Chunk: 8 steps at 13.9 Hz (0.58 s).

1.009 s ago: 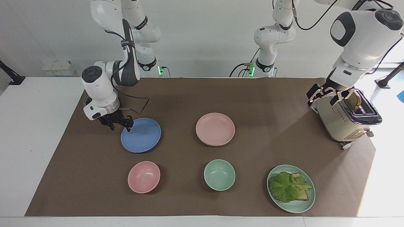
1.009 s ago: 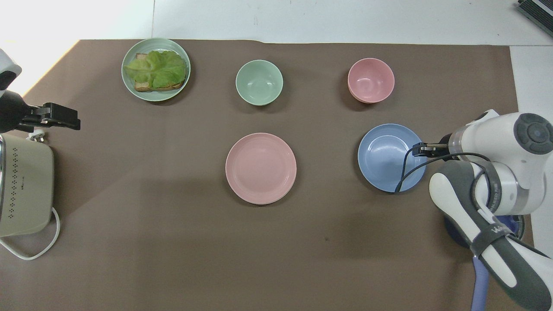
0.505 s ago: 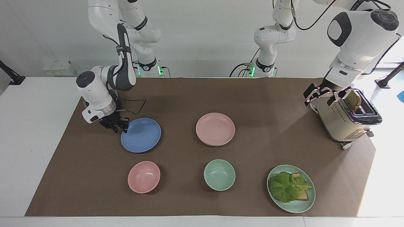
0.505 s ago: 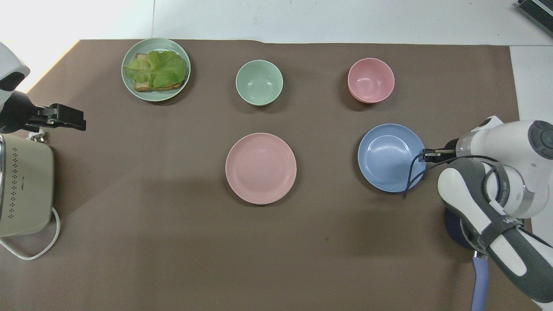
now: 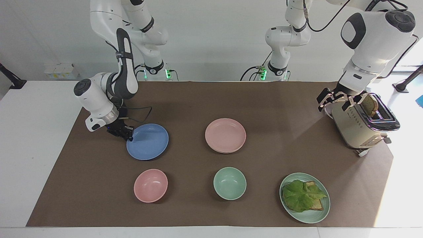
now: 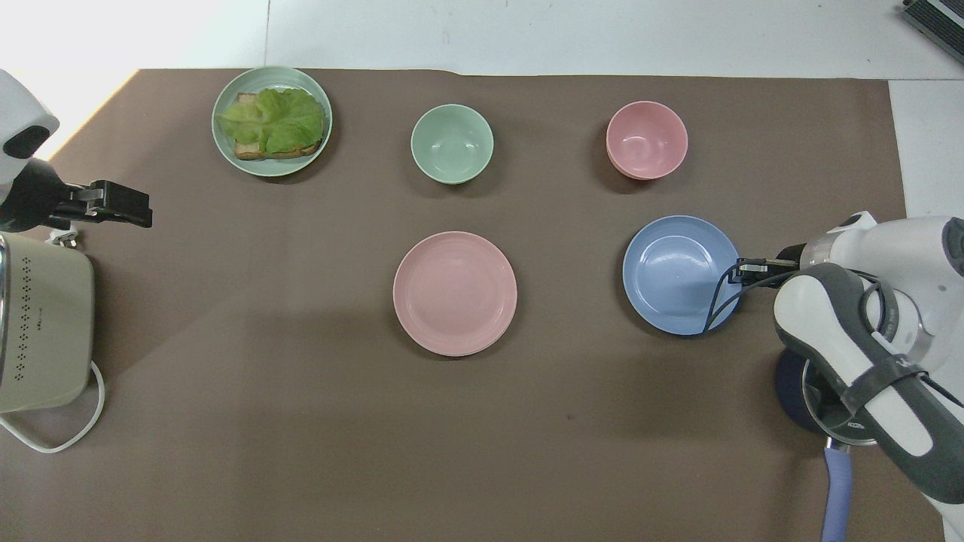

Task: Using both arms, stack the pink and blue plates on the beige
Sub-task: 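Reach the right gripper to the blue plate rim and grasp it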

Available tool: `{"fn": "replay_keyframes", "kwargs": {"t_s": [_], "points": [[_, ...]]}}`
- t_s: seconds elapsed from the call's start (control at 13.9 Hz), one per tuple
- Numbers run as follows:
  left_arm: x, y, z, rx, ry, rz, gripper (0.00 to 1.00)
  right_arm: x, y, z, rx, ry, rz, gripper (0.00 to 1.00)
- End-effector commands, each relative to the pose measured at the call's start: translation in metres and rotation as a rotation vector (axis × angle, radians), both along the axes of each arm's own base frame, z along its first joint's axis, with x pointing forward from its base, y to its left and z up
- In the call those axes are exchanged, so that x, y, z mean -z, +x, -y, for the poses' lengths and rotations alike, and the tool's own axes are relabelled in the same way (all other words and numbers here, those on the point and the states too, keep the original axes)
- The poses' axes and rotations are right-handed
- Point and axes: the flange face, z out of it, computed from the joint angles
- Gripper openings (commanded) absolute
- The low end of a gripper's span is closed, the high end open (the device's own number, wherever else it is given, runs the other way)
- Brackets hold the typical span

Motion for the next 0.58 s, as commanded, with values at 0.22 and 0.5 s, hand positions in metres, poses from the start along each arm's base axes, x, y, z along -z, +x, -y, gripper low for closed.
{"fn": "replay_keyframes", "kwargs": {"t_s": [0.22, 0.5], "points": [[-0.003, -0.004, -0.005, -0.012, 0.016, -0.001, 1.00, -0.008, 0.002, -0.006, -0.018, 0.040, 0.047, 0.00], [-0.005, -0.004, -0.014, -0.027, 0.016, -0.001, 1.00, -0.064, -0.004, -0.017, -0.053, 0.051, 0.081, 0.00]]}}
